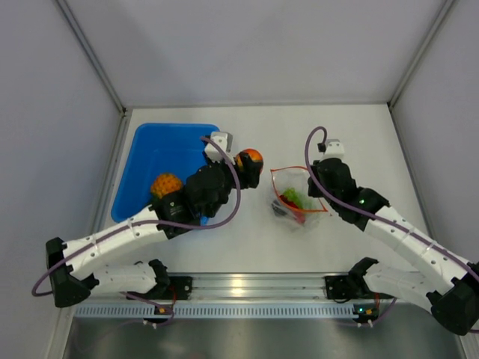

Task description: Open the zip-top bag and remove the fake food

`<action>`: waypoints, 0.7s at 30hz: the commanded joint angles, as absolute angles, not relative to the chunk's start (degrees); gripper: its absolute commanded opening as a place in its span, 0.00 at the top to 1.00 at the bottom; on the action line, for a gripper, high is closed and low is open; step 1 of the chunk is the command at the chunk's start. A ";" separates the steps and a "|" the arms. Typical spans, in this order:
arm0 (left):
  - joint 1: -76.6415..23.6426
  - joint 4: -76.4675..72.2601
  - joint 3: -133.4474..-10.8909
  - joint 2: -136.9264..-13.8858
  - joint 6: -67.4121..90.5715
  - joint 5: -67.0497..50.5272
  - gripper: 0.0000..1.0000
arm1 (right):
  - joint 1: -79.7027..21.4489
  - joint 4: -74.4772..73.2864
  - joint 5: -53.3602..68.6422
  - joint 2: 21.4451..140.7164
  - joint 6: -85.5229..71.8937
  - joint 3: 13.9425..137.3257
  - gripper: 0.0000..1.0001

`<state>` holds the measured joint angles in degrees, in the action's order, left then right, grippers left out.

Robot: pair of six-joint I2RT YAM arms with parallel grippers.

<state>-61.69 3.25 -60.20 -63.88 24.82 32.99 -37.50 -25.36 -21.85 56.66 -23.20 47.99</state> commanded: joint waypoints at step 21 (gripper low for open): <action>-9.85 16.88 -52.73 -75.84 35.33 17.06 0.99 | -38.23 -25.84 -23.56 54.32 -23.12 49.83 1.00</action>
<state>-11.03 17.63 -52.34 -72.58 34.89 22.63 -37.50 -26.17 -22.83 54.96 -23.14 47.99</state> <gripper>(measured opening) 0.744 0.006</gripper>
